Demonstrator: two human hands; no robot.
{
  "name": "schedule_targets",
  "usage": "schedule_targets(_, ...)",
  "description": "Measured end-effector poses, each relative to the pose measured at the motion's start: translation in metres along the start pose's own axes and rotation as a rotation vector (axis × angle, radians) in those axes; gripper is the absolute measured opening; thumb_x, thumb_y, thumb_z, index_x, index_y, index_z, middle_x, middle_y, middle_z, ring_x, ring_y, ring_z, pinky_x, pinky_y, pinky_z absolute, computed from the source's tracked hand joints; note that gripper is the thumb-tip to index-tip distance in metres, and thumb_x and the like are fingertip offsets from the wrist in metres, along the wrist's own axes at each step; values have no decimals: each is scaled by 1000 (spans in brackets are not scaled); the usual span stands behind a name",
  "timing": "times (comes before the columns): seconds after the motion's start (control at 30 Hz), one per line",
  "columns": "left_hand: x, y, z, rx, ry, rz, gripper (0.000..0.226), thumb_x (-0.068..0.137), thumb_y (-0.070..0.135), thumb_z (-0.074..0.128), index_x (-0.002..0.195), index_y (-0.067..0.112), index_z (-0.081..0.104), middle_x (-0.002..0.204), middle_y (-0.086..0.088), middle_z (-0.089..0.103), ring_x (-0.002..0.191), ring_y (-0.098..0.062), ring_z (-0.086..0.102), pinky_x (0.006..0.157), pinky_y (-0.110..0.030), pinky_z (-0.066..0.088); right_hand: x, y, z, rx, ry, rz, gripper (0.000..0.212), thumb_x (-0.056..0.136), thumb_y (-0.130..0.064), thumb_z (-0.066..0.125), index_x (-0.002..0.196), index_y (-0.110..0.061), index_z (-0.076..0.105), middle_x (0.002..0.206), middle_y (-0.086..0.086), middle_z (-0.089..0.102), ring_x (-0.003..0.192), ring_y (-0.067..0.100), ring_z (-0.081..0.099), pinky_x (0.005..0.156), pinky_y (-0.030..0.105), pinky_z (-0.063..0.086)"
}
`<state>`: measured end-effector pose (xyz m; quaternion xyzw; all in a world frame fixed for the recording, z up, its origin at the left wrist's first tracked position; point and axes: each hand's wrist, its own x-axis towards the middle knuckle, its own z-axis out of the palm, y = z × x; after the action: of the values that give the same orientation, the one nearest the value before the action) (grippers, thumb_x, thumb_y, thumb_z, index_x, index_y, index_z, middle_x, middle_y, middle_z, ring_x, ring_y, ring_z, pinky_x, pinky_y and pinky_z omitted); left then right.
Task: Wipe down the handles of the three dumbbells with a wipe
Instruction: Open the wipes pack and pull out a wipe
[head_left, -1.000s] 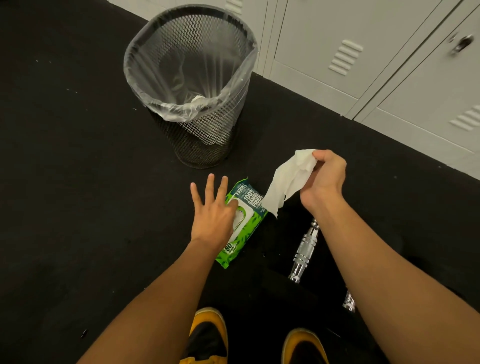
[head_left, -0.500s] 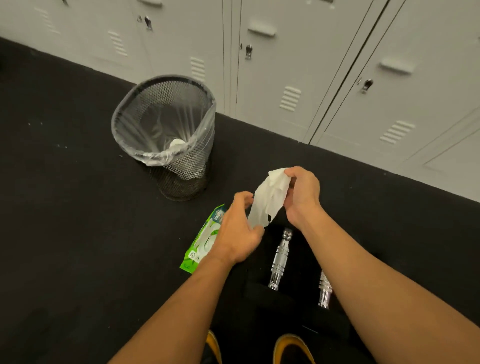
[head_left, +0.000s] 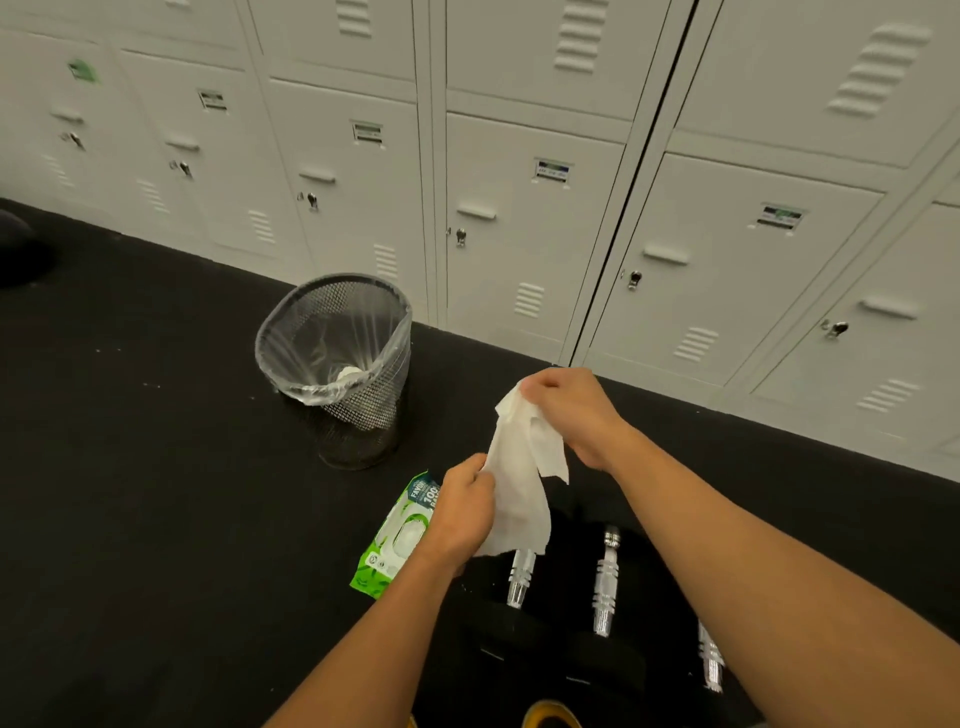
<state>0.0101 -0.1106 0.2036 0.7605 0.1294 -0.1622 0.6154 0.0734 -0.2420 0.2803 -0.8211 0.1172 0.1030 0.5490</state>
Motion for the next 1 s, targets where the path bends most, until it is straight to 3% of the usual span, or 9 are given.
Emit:
schedule_targets(0.07,-10,6,2,-213,15,-100,27,96,7,39,95,4,66,99,-18,68,89,-28,66,80,-41,53,-8,-2,-4,-185,-16,-108,20,99,-17,54,107,-17,72,104,-2,66,87,10,59,70,21,49)
schedule_targets(0.13,-22,12,5,-394,7,-220,20,96,11,44,91,9,63,94,-13,68,88,-28,66,84,-42,52,-14,-1,-6,-314,-28,-178,22,100,-19,53,114,-17,70,110,-1,66,91,10,57,75,20,44)
schedule_targets(0.27,-35,6,10,-689,-72,-369,16,97,17,48,107,8,57,103,-19,69,96,-35,67,89,-48,54,-29,0,-6,-412,-22,-247,23,101,-23,53,118,-19,68,116,-1,65,95,8,53,83,22,40)
schedule_targets(0.33,-34,-3,13,-784,-71,-397,26,95,19,49,118,9,56,109,-20,69,102,-37,66,97,-54,49,-36,2,-5,-454,-29,-296,22,101,-24,53,117,-20,67,116,-2,64,95,7,54,79,14,38)
schedule_targets(0.43,-30,-9,13,-891,-37,-443,26,94,18,49,119,12,55,113,-20,67,105,-38,65,97,-59,47,-46,8,-1,-486,-20,-366,22,100,-25,54,117,-21,67,110,-6,60,95,6,53,71,6,36)
schedule_targets(0.6,-30,-2,9,-1045,-88,-404,33,96,19,42,118,4,61,113,-20,68,104,-37,65,94,-51,50,-59,26,6,-619,-168,-531,25,102,-24,50,119,-23,68,103,-8,54,95,7,54,86,23,45)
schedule_targets(0.77,-26,9,-2,-1201,-140,-404,33,97,20,38,90,2,63,78,-16,66,64,-26,67,57,-30,57,-67,41,11,-757,-264,-556,29,101,-32,48,123,-26,67,109,-6,55,101,10,49,93,35,44)
schedule_targets(0.9,-22,9,-1,-1192,-153,-403,40,94,22,39,114,-4,63,102,-23,66,87,-33,68,84,-41,55,-70,51,15,-792,-315,-472,32,101,-35,47,127,-29,64,123,-6,55,110,9,42,101,39,39)
schedule_targets(1.0,-21,3,1,-1192,-129,-402,42,94,24,35,105,-4,64,95,-22,68,82,-33,68,86,-44,52,-68,58,17,-710,-327,-383,31,100,-26,50,126,-29,66,128,-7,55,114,10,44,101,32,40)
